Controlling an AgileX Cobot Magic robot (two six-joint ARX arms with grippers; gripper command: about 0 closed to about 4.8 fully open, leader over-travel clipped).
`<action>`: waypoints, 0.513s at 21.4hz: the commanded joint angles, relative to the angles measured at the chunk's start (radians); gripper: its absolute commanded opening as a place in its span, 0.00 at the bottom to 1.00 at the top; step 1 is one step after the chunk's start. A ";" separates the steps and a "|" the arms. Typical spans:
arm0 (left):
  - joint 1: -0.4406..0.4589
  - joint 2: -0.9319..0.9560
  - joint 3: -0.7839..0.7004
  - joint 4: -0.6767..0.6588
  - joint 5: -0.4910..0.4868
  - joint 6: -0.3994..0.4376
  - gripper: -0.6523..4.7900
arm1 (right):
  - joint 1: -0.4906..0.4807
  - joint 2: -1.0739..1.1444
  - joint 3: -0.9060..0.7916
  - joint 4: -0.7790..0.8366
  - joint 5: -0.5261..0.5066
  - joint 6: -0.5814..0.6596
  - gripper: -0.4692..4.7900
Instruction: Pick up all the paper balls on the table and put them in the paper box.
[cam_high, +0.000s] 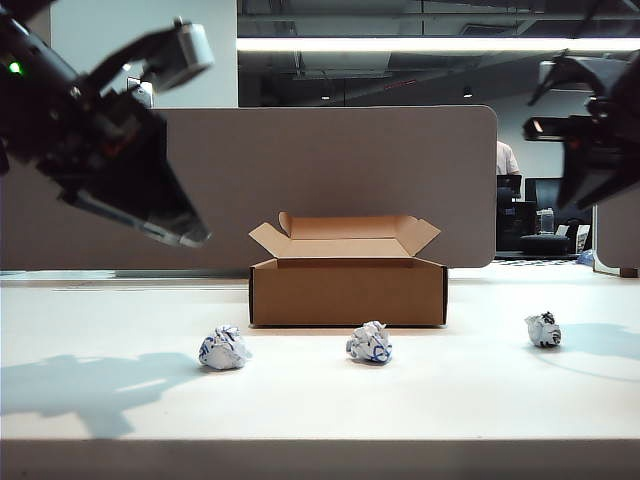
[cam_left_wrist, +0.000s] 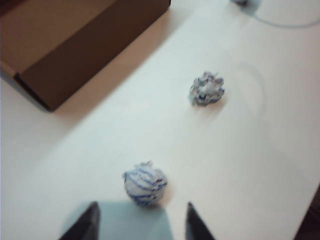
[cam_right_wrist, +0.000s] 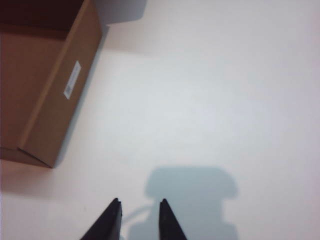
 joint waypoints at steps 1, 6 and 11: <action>-0.011 0.076 0.046 -0.045 0.005 0.014 0.53 | 0.001 0.063 0.084 -0.050 0.005 0.020 0.60; -0.022 0.164 0.095 -0.085 0.013 0.009 0.57 | 0.001 0.132 0.151 -0.118 0.029 0.078 0.89; -0.022 0.196 0.121 -0.100 0.021 0.011 0.57 | 0.002 0.175 0.156 -0.157 0.014 0.127 0.89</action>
